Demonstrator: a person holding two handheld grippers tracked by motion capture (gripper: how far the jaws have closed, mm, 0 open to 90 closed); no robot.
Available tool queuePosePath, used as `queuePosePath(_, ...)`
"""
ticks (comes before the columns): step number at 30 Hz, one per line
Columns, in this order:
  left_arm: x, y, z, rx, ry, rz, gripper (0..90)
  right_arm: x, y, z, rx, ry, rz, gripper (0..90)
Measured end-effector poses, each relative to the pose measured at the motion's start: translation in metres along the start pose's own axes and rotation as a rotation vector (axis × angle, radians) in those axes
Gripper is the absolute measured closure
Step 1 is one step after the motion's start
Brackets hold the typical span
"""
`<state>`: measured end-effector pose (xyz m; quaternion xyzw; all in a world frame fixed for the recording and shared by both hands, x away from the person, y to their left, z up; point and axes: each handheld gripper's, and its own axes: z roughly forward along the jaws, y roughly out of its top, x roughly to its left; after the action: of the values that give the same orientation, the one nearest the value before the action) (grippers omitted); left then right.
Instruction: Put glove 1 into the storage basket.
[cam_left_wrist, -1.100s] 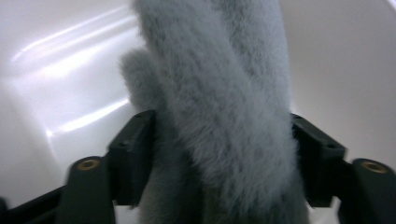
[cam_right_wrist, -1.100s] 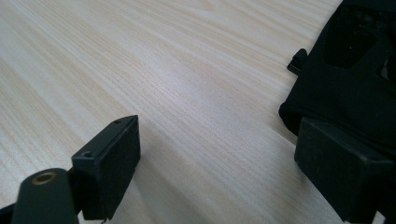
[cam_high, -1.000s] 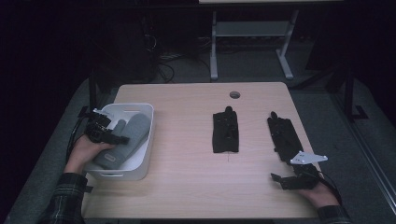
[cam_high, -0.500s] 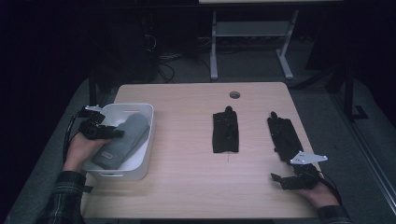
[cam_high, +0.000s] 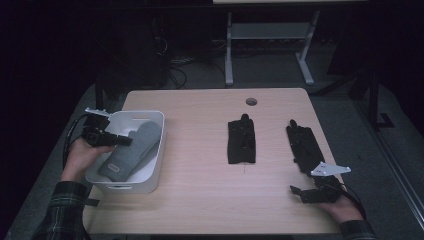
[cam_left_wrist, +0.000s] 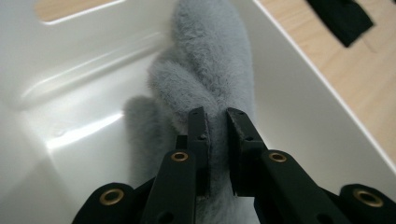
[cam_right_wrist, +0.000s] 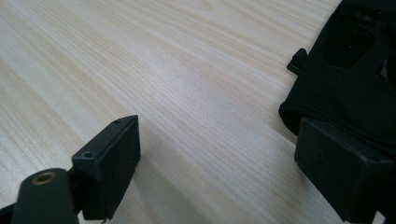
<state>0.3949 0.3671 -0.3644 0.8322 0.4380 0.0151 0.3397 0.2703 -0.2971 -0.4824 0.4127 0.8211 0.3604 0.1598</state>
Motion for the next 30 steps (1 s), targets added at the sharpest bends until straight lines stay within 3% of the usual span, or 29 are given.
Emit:
queuePosePath(2,-0.001,0.000,0.001,0.026,-0.018,0.005,80.3,0.000,0.000,0.000,0.000,-0.001,-0.001,14.2)
queuePosePath(4,-0.001,-0.001,0.002,0.053,-0.007,0.016,80.3,0.000,0.000,0.000,0.000,-0.001,0.001,14.2)
queuePosePath(9,0.004,-0.007,0.012,0.053,0.021,0.020,75.4,0.000,0.000,0.000,-0.001,-0.001,-0.001,14.2)
queuePosePath(14,0.005,-0.007,0.006,-0.036,0.127,0.022,35.9,0.000,0.000,0.000,-0.001,-0.001,-0.002,14.2)
queuePosePath(16,0.001,-0.004,0.001,-0.075,0.139,0.028,29.1,0.000,0.000,0.000,-0.001,-0.001,-0.002,14.2)
queuePosePath(22,-0.020,0.001,-0.001,-0.139,0.118,0.052,22.8,0.000,0.000,0.000,0.000,-0.001,-0.002,14.0)
queuePosePath(30,-0.061,0.012,0.016,-0.180,0.060,0.117,20.9,0.001,0.000,0.000,0.004,-0.009,0.006,12.6)
